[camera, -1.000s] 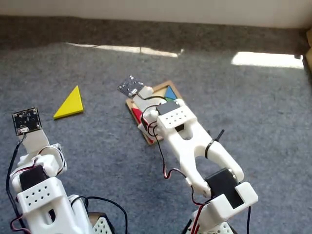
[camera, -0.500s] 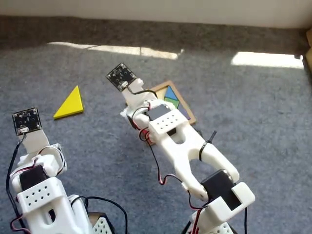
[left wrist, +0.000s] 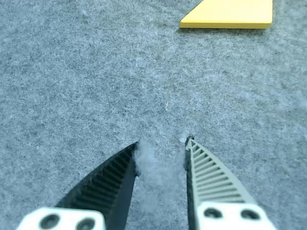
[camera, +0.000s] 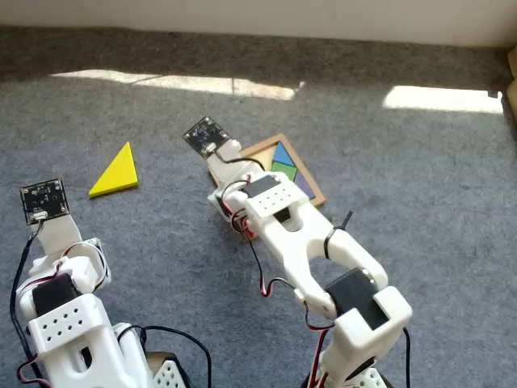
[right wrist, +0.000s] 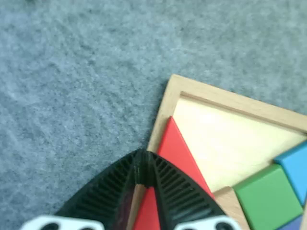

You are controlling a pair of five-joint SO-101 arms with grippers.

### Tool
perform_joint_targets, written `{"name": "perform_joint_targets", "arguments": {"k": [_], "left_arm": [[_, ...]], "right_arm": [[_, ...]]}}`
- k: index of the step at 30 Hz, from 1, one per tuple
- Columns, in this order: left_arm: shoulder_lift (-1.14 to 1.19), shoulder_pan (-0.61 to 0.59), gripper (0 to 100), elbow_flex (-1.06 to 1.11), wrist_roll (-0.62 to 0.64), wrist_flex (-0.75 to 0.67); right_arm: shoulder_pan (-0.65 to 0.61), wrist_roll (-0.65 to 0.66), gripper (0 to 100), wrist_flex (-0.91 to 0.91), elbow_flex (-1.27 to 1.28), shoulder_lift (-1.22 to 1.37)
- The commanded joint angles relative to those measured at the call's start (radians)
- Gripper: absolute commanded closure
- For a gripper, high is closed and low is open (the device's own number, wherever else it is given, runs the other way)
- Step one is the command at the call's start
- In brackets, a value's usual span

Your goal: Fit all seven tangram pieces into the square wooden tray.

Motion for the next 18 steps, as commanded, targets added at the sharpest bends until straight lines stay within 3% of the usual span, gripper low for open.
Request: {"name": "perform_joint_targets", "arguments": {"k": [1,8,18], "left_arm": [[-0.013,-0.008,84,-0.002,0.005,-0.015],[-0.013,-0.008,84,-0.002,0.005,-0.015],[-0.013,-0.008,84,-0.002,0.005,-0.015]], "right_arm": [[0.038,-0.009,99.2,0.062,-0.038,-0.159],[0.068,-0.009,99.2,0.185,-0.021,-0.183],[0.084,-0.009,99.2,0.183,0.035,-0.019]]}}
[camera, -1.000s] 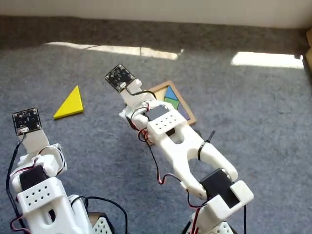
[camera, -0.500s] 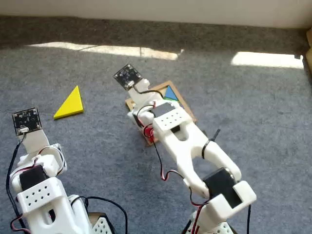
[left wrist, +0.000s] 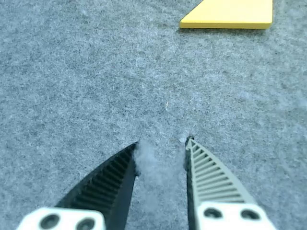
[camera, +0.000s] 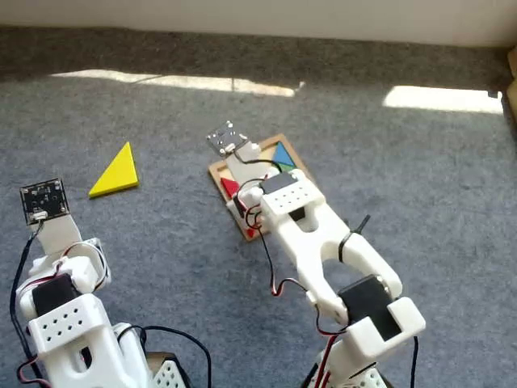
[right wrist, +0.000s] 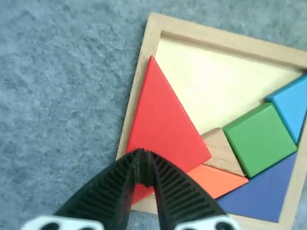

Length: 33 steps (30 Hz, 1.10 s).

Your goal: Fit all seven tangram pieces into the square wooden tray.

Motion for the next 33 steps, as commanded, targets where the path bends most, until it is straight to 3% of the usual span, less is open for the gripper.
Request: {"name": "perform_joint_targets", "arguments": {"k": [1,6,16,26,33], "left_arm": [[-0.013,-0.008,84,-0.002,0.005,-0.015],[-0.013,-0.008,84,-0.002,0.005,-0.015],[-0.013,-0.008,84,-0.002,0.005,-0.015],[-0.013,-0.008,84,-0.002,0.005,-0.015],[-0.013,-0.008,84,-0.002,0.005,-0.015]], "right_arm": [[0.027,-0.002,99.2,-0.010,-0.030,0.044],[0.030,0.078,99.2,-0.019,-0.114,0.130],[0.018,0.083,99.2,-0.021,-0.165,0.157],[0.042,0.077,99.2,-0.018,-0.153,-0.053],[0.068,0.077,99.2,-0.099,-0.073,-0.045]]}}
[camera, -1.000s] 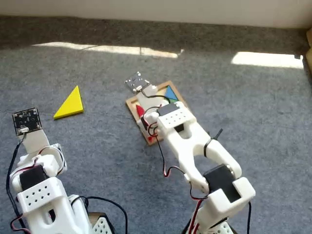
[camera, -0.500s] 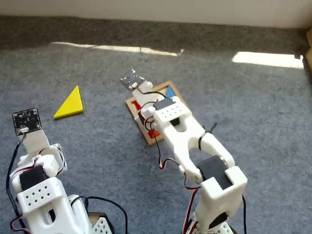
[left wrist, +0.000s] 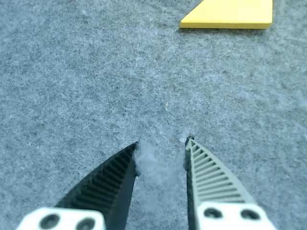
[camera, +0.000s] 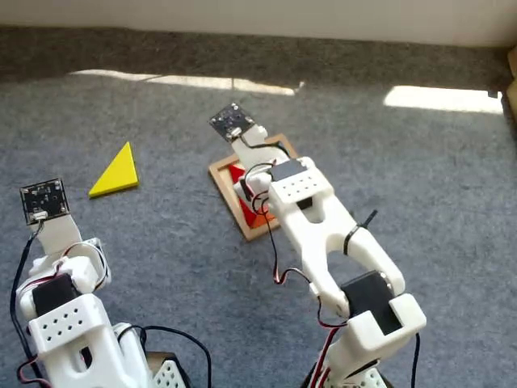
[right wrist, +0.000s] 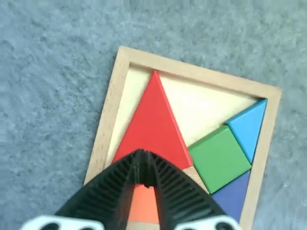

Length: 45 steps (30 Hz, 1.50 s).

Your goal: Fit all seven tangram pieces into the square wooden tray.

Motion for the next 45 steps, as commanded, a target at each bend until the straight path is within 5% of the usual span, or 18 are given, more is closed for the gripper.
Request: {"name": "perform_joint_targets", "arguments": {"k": [1,15,28,36,45], "left_arm": [[-0.013,-0.008,84,-0.002,0.005,-0.015],[-0.013,-0.008,84,-0.002,0.005,-0.015],[-0.013,-0.008,84,-0.004,0.005,-0.015],[-0.013,-0.008,84,-0.004,0.005,-0.015],[-0.013,-0.008,84,-0.004,0.005,-0.015]], "right_arm": [[0.013,0.005,99.2,-0.096,0.022,-0.028],[-0.079,0.008,99.2,-0.177,0.053,0.084],[-0.002,0.003,99.2,-0.156,0.170,-0.265],[0.107,0.002,99.2,-0.262,0.171,-0.131],[0.082,0.003,99.2,-0.262,0.124,0.048]]}}
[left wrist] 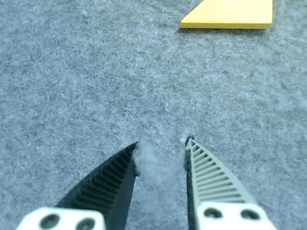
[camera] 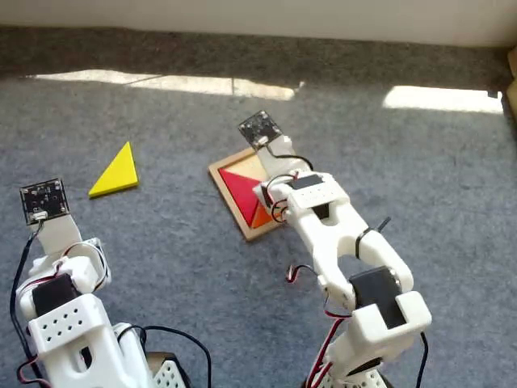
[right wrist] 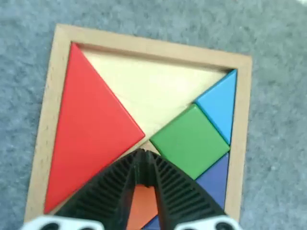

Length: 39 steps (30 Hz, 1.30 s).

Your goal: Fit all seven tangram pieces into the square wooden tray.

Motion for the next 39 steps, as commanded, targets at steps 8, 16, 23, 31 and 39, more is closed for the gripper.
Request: {"name": "perform_joint_targets", "arguments": {"k": [8,16,23,31,39], "left_arm": [[-0.013,-0.008,84,-0.004,0.005,-0.015],[-0.013,-0.008,84,-0.004,0.005,-0.015],[-0.005,-0.010,84,-0.082,0.005,-0.009],[0.139,-0.002,75,-0.492,-0.121,0.178],[0.743,0.008,66,-0.966,-0.232,0.316]], "right_arm": [[-0.035,0.005,99.2,-0.019,-0.059,-0.005],[-0.056,0.002,99.2,-0.024,-0.016,-0.203],[-0.059,0.002,99.2,0.091,0.068,-0.378],[-0.025,0.009,99.2,0.225,0.349,-0.769],[0.079,0.003,99.2,0.223,0.567,-0.975]]}}
